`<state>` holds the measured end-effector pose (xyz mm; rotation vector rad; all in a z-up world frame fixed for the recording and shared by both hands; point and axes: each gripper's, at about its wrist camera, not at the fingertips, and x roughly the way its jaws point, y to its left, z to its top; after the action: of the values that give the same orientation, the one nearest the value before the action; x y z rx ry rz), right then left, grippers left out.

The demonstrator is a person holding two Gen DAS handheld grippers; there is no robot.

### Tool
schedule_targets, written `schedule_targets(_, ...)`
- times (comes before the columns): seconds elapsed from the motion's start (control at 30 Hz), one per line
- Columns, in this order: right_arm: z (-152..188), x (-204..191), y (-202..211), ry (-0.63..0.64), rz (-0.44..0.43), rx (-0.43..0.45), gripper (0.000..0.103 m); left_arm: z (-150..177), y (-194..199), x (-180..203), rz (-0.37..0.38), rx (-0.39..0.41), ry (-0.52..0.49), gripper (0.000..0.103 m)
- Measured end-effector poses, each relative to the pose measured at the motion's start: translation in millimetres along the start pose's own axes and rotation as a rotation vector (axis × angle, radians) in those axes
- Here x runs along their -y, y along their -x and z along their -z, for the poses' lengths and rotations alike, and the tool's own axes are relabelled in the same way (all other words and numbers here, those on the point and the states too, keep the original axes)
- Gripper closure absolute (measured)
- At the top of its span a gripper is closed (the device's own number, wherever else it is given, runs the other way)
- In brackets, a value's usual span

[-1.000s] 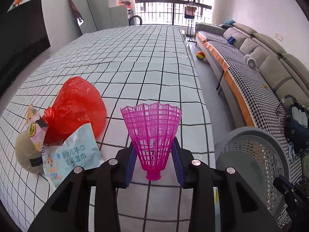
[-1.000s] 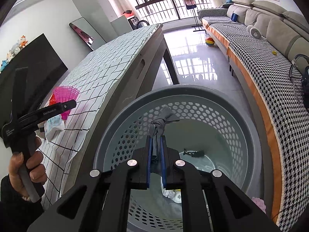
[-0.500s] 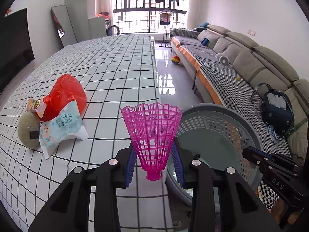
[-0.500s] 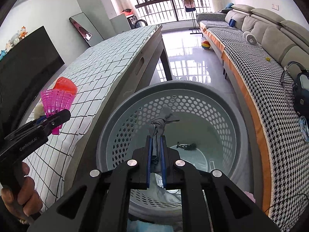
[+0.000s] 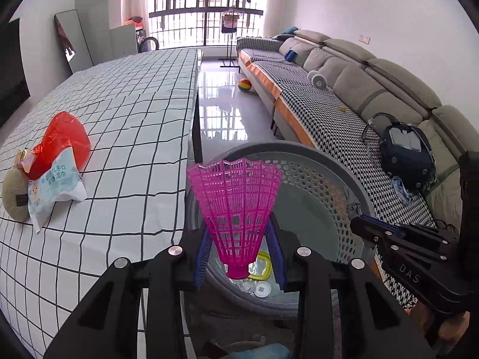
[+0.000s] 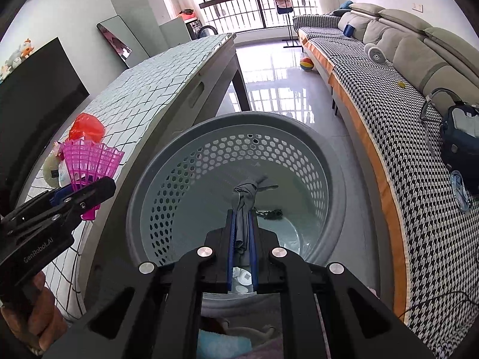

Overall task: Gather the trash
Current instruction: 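Carry the shuttlecock over the wastebasket with the left tool and open both tools, then withdraw both tools from the wastebasket toward the table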

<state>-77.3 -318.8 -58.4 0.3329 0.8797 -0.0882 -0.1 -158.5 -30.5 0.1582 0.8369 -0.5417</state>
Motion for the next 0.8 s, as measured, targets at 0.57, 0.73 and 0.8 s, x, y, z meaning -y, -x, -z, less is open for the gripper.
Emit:
schedule_targets(0.57, -9.5, 19.8, -6.3, -0.023, -0.002, 0.013, 0.077, -4.1, -21.0, 12.5, -0.025, -0.038, -0.011, 0.042)
schedule_targets(0.73, -8.2, 20.1, -7.5, -0.027, -0.001, 0.012, 0.076, -5.3, -20.4, 9.3, -0.034, -0.038, 0.002, 0.042)
schedule_targets(0.8, -7.7, 20.3, -7.5, -0.030, -0.002, 0.014, 0.075, -5.0, -19.9, 8.1, -0.037, -0.038, 0.007, 0.041)
